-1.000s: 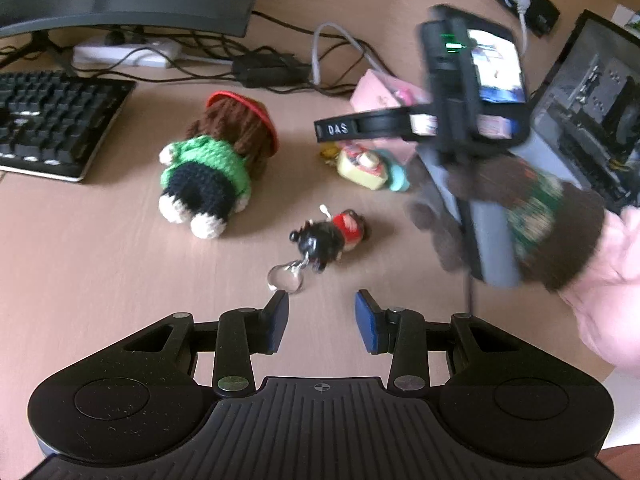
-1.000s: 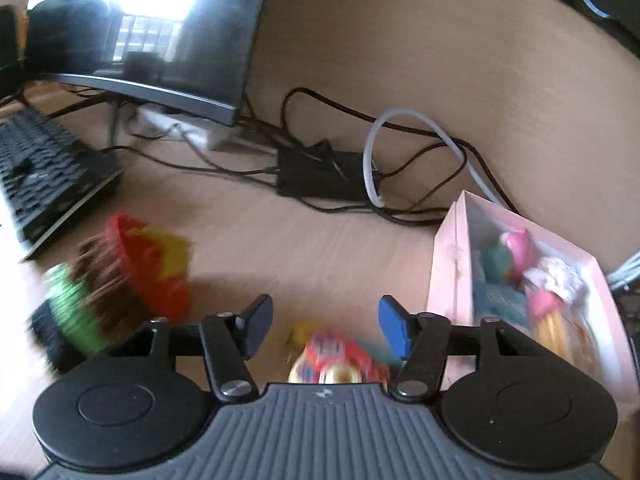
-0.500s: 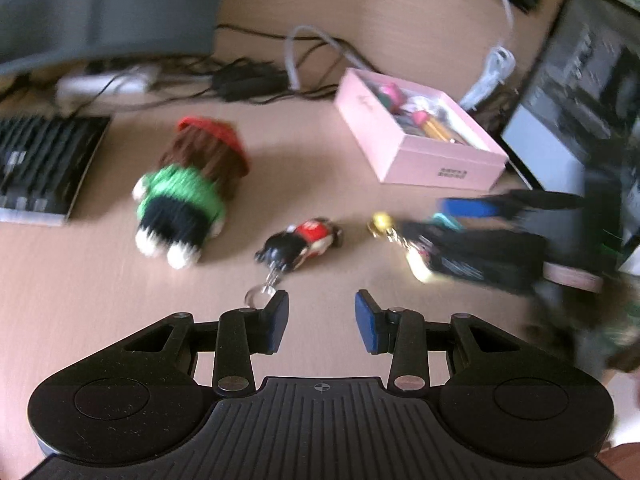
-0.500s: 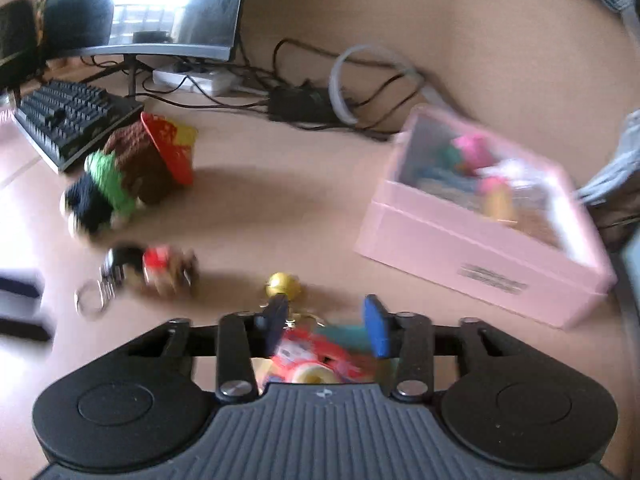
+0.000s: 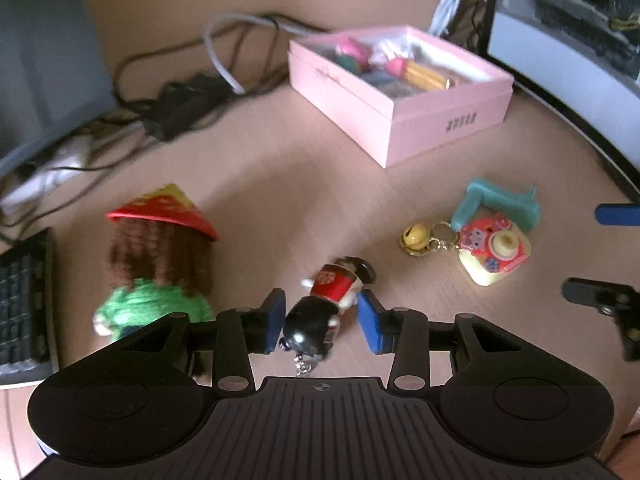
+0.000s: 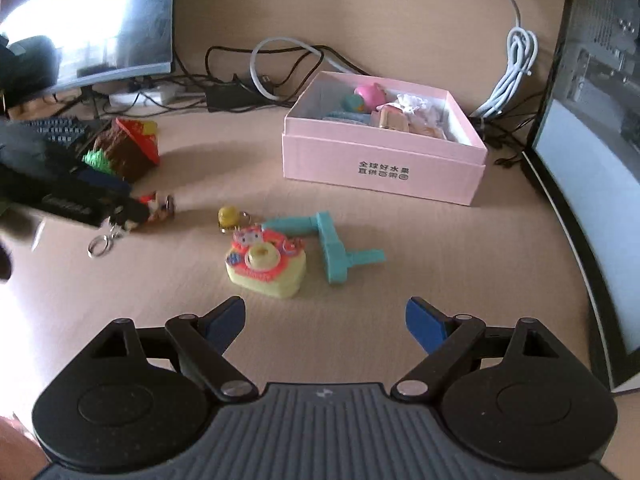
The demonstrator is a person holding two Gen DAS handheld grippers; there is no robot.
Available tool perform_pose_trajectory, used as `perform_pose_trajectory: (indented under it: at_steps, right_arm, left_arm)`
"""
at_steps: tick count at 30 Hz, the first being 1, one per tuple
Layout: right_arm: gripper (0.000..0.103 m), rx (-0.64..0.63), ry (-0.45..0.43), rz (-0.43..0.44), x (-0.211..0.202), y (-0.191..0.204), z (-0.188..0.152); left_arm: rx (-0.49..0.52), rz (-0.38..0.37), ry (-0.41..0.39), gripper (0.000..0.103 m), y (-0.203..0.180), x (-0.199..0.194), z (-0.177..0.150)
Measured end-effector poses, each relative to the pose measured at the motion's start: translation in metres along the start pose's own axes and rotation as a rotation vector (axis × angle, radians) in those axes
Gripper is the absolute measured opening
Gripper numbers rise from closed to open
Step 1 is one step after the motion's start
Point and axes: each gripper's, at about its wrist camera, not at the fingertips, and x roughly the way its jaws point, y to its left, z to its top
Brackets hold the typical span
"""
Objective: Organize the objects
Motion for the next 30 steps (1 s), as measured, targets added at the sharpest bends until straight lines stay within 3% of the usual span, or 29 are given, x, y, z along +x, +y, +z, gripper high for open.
perform_pose_trajectory:
  at_steps: [2, 4, 10, 15, 19, 21, 30]
  right_arm:
    - [0.090, 0.004, 0.006, -0.010, -0.002, 0.000, -0.002]
    - [0.090, 0.008, 0.016, -0.018, -0.002, 0.000, -0.003]
    - [0.089, 0.009, 0.040, 0.019, 0.007, 0.009, -0.001]
    - [0.077, 0.045, 0.079, 0.083, 0.032, 0.020, 0.011]
    - [0.073, 0.068, 0.082, 0.105, 0.053, 0.028, 0.026]
    - [0.055, 0.056, 0.085, 0.091, 0.060, 0.034, 0.033]
    - [0.056, -0.033, 0.071, 0.095, 0.024, 0.035, 0.048]
  left_arm:
    - [0.000, -0.013, 0.033, 0.044, -0.002, 0.012, 0.001]
    - [-0.022, -0.024, 0.022, 0.037, -0.003, 0.012, 0.000]
    - [-0.185, -0.048, 0.009, 0.035, -0.002, -0.001, -0.017]
    - [-0.307, -0.061, 0.024, 0.035, -0.006, -0.014, -0.031]
    - [-0.315, -0.066, 0.037, 0.034, -0.006, -0.022, -0.038]
    - [-0.323, -0.060, 0.044, 0.034, -0.005, -0.024, -0.042]
    - [-0.347, -0.088, 0.040, 0.034, -0.002, -0.030, -0.047]
